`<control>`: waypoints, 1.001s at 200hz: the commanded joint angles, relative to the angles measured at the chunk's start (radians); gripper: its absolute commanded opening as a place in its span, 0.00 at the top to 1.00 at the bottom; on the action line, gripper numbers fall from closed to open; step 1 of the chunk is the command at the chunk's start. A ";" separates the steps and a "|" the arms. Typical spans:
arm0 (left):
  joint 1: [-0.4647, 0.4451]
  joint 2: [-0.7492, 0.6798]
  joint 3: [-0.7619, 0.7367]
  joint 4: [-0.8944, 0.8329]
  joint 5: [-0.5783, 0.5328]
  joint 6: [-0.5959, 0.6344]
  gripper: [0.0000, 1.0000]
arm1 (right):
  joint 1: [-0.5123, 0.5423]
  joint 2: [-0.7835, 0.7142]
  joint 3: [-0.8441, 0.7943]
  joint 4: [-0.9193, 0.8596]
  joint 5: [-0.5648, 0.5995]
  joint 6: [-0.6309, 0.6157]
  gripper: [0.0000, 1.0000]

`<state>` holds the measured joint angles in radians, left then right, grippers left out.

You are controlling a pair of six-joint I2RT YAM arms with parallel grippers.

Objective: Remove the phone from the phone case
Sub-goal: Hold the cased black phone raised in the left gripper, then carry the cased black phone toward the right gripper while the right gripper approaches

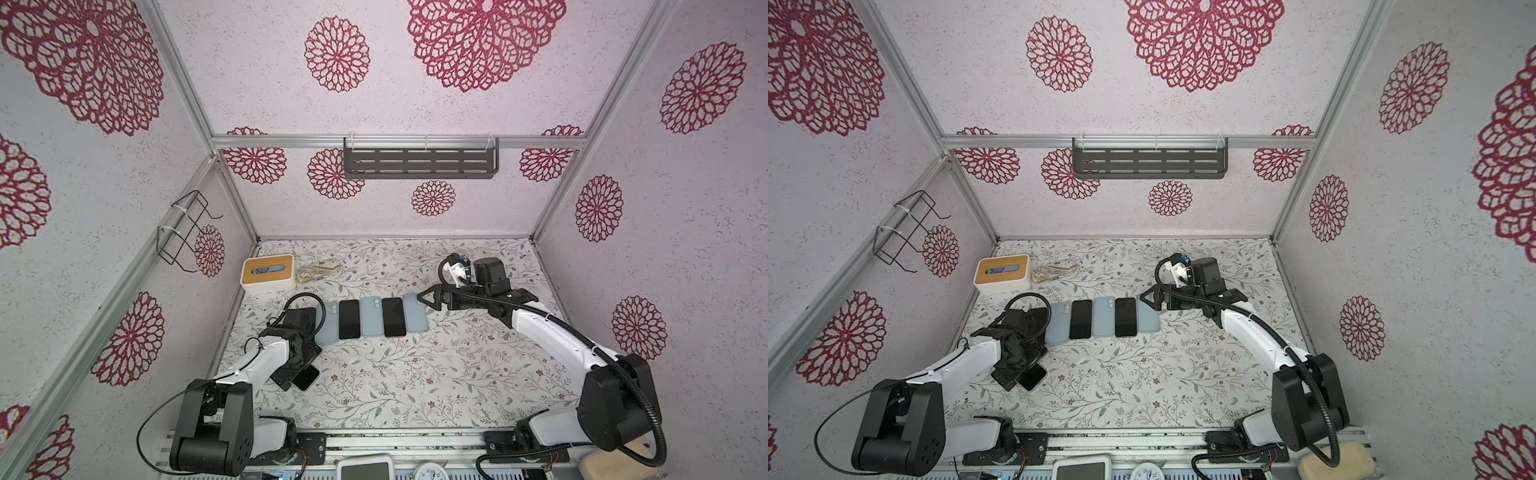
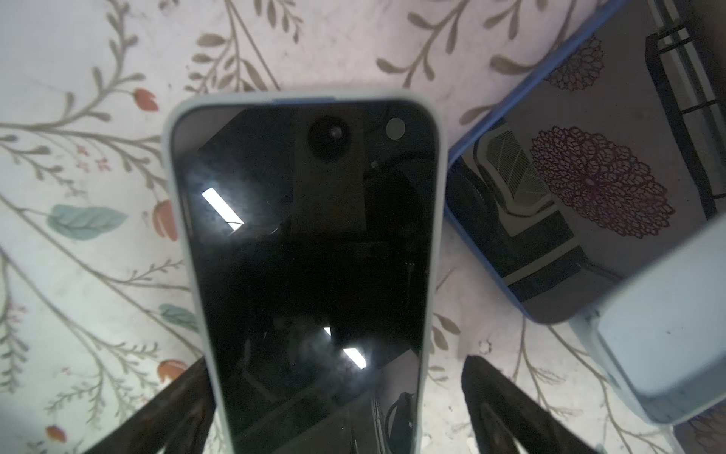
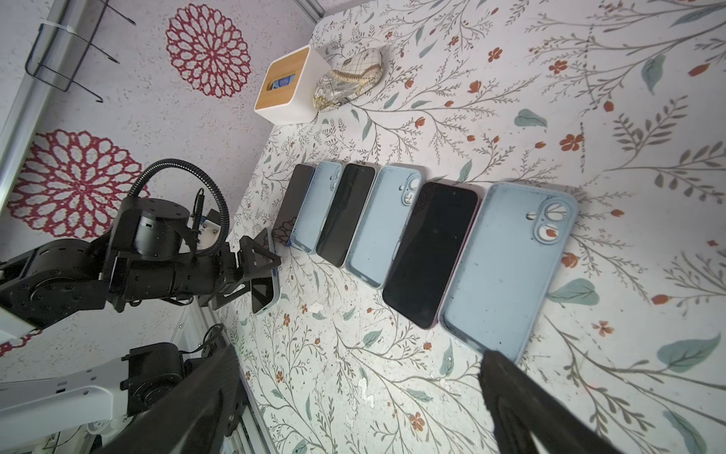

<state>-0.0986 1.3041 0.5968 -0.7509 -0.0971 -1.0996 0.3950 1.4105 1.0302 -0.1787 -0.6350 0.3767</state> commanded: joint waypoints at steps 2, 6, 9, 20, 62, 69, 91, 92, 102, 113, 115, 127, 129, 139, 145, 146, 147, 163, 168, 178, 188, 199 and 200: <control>-0.009 0.012 -0.055 -0.068 0.061 -0.043 0.02 | -0.006 -0.010 0.008 0.038 -0.034 -0.004 0.01; -0.009 0.013 -0.055 -0.070 0.060 -0.044 0.02 | -0.007 -0.011 0.008 0.040 -0.034 -0.004 0.01; -0.009 0.014 -0.054 -0.075 0.058 -0.045 0.02 | -0.008 -0.012 0.007 0.041 -0.035 -0.004 0.01; -0.009 0.014 -0.054 -0.075 0.051 -0.052 0.03 | -0.008 -0.016 0.002 0.046 -0.038 -0.002 0.01; -0.009 -0.030 -0.072 -0.058 0.031 -0.061 0.03 | -0.011 -0.029 -0.008 0.054 -0.042 0.002 0.01; -0.009 -0.034 -0.074 -0.057 0.034 -0.062 0.03 | -0.011 -0.030 -0.009 0.054 -0.044 0.002 0.01; -0.010 -0.022 -0.068 -0.049 0.036 -0.058 0.03 | -0.011 -0.033 -0.012 0.059 -0.046 0.004 0.01; -0.009 -0.021 -0.067 -0.048 0.037 -0.058 0.03 | -0.011 -0.032 -0.012 0.059 -0.046 0.004 0.01; -0.009 -0.007 -0.058 -0.046 0.040 -0.055 0.02 | -0.013 -0.032 -0.012 0.061 -0.051 0.005 0.01; -0.009 0.009 -0.049 -0.048 0.040 -0.051 0.01 | -0.013 -0.032 -0.012 0.062 -0.052 0.005 0.01; -0.009 0.010 -0.048 -0.048 0.040 -0.050 0.01 | -0.012 -0.033 -0.012 0.062 -0.052 0.005 0.01; -0.009 0.012 -0.047 -0.043 0.042 -0.048 0.02 | -0.013 -0.035 -0.016 0.065 -0.054 0.005 0.01; -0.009 0.011 -0.048 -0.041 0.042 -0.047 0.03 | -0.013 -0.036 -0.017 0.065 -0.053 0.005 0.01; -0.009 0.008 -0.049 -0.036 0.043 -0.046 0.07 | -0.013 -0.037 -0.019 0.067 -0.052 0.005 0.01; -0.009 0.006 -0.051 -0.036 0.046 -0.045 0.09 | -0.014 -0.037 -0.019 0.067 -0.052 0.005 0.01; -0.009 0.005 -0.052 -0.036 0.046 -0.045 0.10 | -0.014 -0.038 -0.019 0.067 -0.052 0.005 0.01; -0.009 0.005 -0.052 -0.035 0.046 -0.044 0.10 | -0.014 -0.038 -0.019 0.067 -0.052 0.005 0.01; -0.009 -0.001 -0.057 -0.032 0.051 -0.041 0.17 | -0.015 -0.034 -0.019 0.070 -0.053 0.008 0.01; -0.009 -0.004 -0.058 -0.030 0.051 -0.040 0.20 | -0.015 -0.034 -0.018 0.069 -0.055 0.008 0.01; -0.009 -0.010 -0.063 -0.026 0.055 -0.045 0.24 | -0.016 -0.033 -0.018 0.070 -0.057 0.011 0.01; -0.008 -0.017 -0.072 -0.014 0.064 -0.046 0.25 | -0.016 -0.031 -0.016 0.071 -0.057 0.013 0.01; -0.007 -0.019 -0.090 0.014 0.086 -0.052 0.28 | -0.015 -0.030 -0.018 0.070 -0.058 0.014 0.01; -0.007 -0.020 -0.092 0.017 0.088 -0.052 0.28 | -0.015 -0.029 -0.018 0.070 -0.058 0.014 0.01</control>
<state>-0.1005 1.2739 0.5716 -0.7998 -0.0948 -1.1267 0.3843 1.4097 1.0203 -0.1337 -0.6693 0.3782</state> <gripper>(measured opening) 0.768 0.989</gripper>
